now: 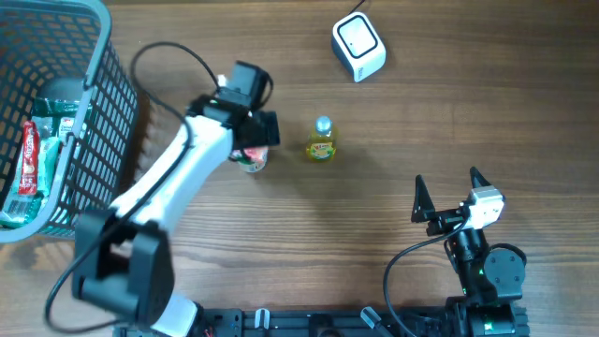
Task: Scan the item barcode
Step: 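Lift the green-lidded jar out and place it beside the bottle, then push the jar with the left gripper toward the yellow bottle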
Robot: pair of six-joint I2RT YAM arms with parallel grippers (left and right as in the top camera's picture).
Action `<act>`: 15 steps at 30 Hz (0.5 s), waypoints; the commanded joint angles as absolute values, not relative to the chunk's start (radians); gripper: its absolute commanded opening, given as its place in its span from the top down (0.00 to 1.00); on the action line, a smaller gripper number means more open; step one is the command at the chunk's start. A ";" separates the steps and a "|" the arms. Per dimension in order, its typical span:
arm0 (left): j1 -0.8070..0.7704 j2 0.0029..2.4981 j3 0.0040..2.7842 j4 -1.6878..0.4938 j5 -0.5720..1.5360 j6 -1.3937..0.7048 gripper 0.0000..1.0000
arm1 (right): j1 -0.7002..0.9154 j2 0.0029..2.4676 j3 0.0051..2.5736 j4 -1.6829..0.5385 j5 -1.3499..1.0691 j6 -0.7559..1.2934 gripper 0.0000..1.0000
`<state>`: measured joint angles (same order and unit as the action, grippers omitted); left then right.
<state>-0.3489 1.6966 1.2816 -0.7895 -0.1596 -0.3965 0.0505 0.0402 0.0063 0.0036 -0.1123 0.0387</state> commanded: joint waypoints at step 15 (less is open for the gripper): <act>-0.100 1.523 1.372 -0.982 -0.145 -0.292 0.94 | 0.046 0.037 0.005 0.007 -0.127 0.027 0.00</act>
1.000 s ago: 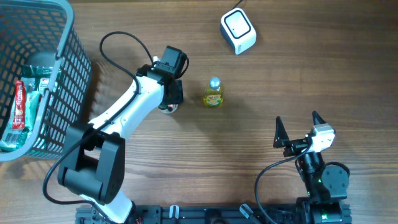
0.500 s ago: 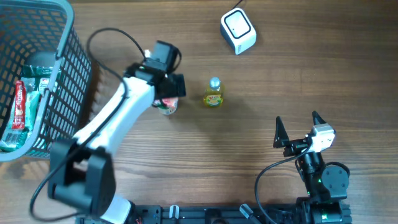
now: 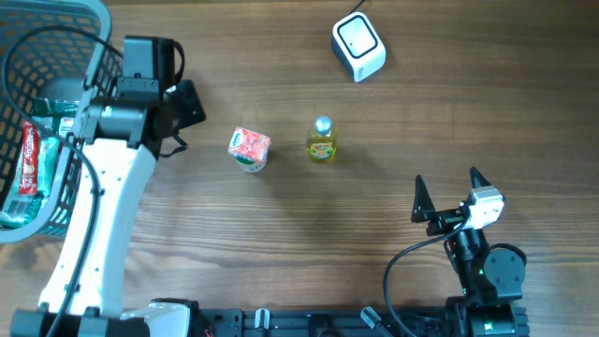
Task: Scan the item barcode
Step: 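Push the jar with the left gripper toward the yellow bottle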
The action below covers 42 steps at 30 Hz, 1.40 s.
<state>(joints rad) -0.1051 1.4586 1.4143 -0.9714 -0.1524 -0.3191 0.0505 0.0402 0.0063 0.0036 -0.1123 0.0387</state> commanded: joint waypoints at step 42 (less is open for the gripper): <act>-0.143 1.893 1.221 -0.860 0.236 -0.238 0.92 | 0.046 0.037 0.005 0.007 -0.127 0.027 0.00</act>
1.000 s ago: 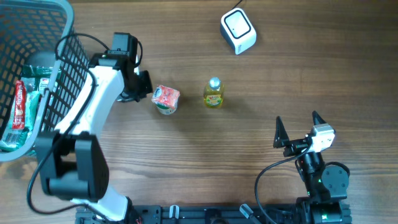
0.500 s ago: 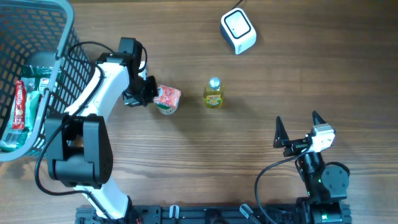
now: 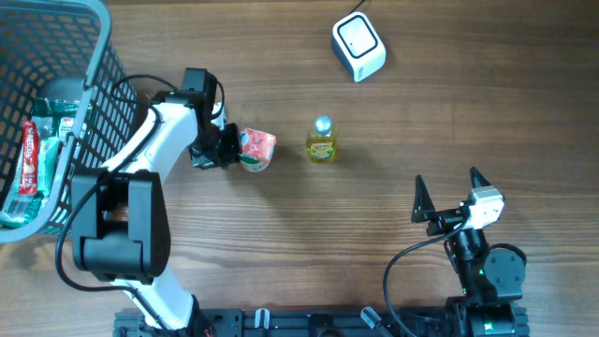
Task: Scan the item barcode
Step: 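Push the jar with the left gripper toward the yellow bottle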
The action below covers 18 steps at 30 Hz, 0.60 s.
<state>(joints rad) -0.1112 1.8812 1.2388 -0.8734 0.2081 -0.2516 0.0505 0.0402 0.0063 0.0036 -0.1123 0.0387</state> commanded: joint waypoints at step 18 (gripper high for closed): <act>-0.214 1.880 1.221 -0.884 0.175 -0.239 0.93 | 0.046 0.037 0.005 0.007 -0.128 0.027 0.00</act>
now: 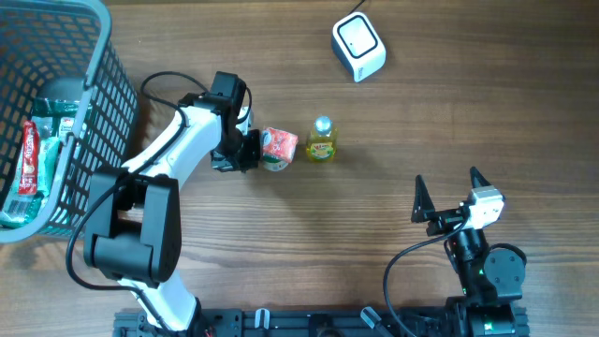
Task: Scan the item barcode
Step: 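Push the jar with the left gripper toward the yellow bottle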
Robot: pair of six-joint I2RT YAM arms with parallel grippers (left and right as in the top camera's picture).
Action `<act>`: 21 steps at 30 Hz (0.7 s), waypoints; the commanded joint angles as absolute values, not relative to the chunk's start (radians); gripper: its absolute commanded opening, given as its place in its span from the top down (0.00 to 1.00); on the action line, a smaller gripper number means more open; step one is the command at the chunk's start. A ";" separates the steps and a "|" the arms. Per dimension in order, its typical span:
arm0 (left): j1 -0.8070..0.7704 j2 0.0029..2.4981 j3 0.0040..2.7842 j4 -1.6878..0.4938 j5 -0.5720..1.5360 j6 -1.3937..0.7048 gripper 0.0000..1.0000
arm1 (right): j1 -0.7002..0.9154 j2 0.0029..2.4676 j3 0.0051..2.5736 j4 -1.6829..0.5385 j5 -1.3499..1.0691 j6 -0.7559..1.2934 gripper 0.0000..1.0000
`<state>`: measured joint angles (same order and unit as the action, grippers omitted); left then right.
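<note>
A small red and green carton (280, 147) lies tilted at mid-table, almost touching a yellow bottle (321, 141) to its right. My left gripper (255, 151) reaches in from the left, its fingers closed on the carton's left end. The white barcode scanner (358, 45) stands at the far edge, to the right of both items. Near the front right, my right gripper (447, 192) is open and holds nothing.
A grey wire basket (94, 112) with several packaged goods fills the left side. The left arm's black cable (164, 80) loops over the table beside the basket.
My left gripper has moved right with the carton, which now sits close against the yellow bottle. The right arm has not moved.
My left gripper was over the carton, then back by the basket with the carton left upright on the table. It then came to the carton's left side with the carton tilted. Now gripper and carton are further right, by the bottle.
</note>
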<state>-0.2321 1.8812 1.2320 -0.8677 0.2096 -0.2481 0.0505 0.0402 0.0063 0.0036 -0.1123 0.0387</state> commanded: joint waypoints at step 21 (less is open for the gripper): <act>-0.102 1.270 1.607 -0.690 0.162 -0.183 0.82 | 0.046 0.037 0.005 0.007 -0.128 0.027 0.00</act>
<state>-0.1081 1.3239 1.5204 -0.7563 0.1802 -0.2432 0.0505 0.0402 0.0063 0.0036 -0.1123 0.0387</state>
